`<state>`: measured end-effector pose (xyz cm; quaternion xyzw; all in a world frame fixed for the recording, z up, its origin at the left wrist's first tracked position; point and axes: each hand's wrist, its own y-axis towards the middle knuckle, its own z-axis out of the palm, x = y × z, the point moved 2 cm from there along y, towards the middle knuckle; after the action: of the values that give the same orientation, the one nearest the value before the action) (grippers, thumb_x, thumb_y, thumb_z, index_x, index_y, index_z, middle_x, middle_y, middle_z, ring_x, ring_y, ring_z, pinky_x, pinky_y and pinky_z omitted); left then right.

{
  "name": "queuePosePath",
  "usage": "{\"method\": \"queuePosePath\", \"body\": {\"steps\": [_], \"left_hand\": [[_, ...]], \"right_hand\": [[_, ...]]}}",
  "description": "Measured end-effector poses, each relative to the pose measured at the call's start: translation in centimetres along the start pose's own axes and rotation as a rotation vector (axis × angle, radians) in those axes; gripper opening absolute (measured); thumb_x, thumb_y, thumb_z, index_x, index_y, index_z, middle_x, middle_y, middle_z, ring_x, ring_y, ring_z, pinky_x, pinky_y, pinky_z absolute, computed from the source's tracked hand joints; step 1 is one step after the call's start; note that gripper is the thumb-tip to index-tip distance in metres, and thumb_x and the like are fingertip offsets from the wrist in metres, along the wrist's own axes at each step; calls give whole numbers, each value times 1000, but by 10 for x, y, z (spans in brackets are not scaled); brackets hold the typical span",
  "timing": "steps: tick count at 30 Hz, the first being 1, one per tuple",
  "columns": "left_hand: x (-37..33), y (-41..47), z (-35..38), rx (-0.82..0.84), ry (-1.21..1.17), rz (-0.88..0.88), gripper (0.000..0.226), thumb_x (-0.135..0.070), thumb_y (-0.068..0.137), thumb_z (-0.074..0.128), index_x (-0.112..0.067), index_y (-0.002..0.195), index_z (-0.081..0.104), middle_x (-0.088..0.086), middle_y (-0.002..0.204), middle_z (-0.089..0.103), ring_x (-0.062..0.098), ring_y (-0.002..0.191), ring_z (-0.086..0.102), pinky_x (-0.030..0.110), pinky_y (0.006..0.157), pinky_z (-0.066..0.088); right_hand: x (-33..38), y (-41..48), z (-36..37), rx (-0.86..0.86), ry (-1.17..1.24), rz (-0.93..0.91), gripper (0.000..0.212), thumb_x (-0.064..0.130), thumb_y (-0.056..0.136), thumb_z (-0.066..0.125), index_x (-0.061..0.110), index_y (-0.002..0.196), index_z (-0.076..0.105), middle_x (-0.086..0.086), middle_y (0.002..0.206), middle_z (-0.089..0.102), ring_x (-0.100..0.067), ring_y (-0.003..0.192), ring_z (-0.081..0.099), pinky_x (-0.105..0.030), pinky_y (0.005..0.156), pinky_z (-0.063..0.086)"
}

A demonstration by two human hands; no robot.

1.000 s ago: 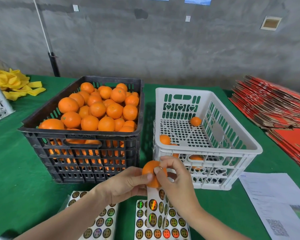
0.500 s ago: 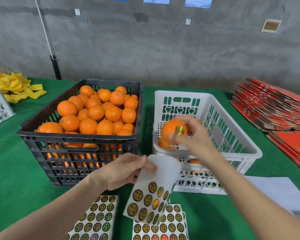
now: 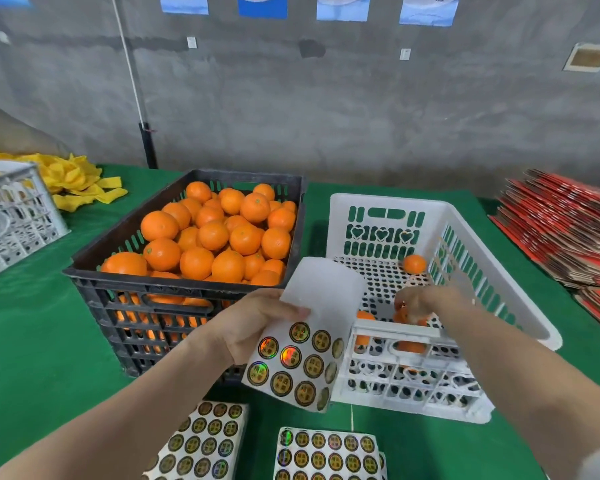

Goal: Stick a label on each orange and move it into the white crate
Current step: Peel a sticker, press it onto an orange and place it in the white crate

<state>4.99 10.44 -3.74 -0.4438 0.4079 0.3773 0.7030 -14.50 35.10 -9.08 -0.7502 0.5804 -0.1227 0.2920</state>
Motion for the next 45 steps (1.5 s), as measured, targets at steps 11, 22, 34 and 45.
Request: {"method": "queuePosePath", "body": {"steps": [11,22,34,45], "left_hand": [[3,-7,-16,122,-266,-2,61,-12,52,84,2,110,70,28,113,65,43,98,65,54,88,51],[-15,-18,-26,81,-135,293,49,-29,58,86,-10,102,75,16,104,72,34,91,69,42,72,59],[-61,-7,26,-23,784,196,8,-11,81,74,-8,87,70,9,86,74,22,76,70,30,67,56],[-36,-3,22,77,334,81,18,-16,73,69,-13,90,75,12,91,74,24,81,72,29,65,56]], "right_hand": [[44,-116,-27,-710,1323,-682,12,25,81,69,17,86,63,3,98,70,-15,96,65,-29,83,52],[84,-168,10,-127,1764,-756,80,-18,68,62,17,137,42,-19,106,69,-29,88,67,-40,91,52],[97,-190,16,-466,1349,-719,88,-10,73,72,40,133,34,-8,109,64,-20,76,68,-37,72,57],[102,-199,34,-1311,749,-764,14,13,74,73,11,87,77,-12,113,60,-18,110,51,-34,93,41]]}}
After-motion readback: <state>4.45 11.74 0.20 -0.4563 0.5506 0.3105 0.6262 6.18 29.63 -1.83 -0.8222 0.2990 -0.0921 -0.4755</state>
